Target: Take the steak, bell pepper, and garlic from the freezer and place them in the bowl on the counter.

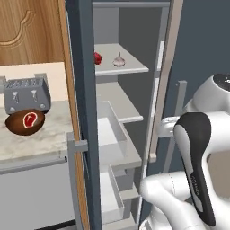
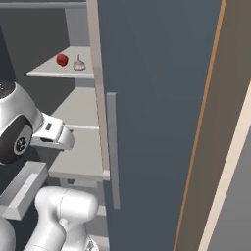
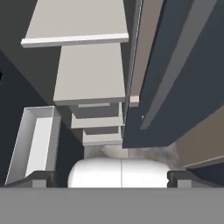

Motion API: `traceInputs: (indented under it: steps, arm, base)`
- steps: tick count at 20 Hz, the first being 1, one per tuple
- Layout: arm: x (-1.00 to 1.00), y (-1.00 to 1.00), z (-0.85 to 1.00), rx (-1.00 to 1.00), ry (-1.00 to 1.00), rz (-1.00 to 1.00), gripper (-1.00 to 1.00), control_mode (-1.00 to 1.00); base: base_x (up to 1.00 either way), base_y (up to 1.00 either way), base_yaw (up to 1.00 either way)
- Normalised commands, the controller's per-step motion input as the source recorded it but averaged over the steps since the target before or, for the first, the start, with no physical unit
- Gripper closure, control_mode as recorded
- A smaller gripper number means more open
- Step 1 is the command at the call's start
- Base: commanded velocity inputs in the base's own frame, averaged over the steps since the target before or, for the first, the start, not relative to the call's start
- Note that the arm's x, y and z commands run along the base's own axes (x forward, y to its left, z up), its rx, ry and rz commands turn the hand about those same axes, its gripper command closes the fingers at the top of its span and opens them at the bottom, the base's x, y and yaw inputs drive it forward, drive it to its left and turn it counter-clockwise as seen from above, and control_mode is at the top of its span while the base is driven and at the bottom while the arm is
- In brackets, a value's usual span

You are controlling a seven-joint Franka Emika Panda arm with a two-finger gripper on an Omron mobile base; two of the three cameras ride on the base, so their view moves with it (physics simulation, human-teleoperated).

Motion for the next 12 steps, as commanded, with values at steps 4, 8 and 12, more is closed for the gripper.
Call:
traceInputs:
  steps: [4, 8, 12]
  arm:
    - [0.00, 0.00, 0.00, 0.00, 0.00, 0.00, -1.00, 1.00]
    - [0.00, 0.00, 0.00, 0.00, 0.00, 0.00, -1.00, 1.00]
    - [0.00, 0.00, 0.00, 0.00, 0.00, 0.00, -1.00, 1.00]
  base:
    - [0.38, 0.35, 0.00]
    - [0.29, 0.36, 0.00]
    - [0.29, 0.34, -0.01]
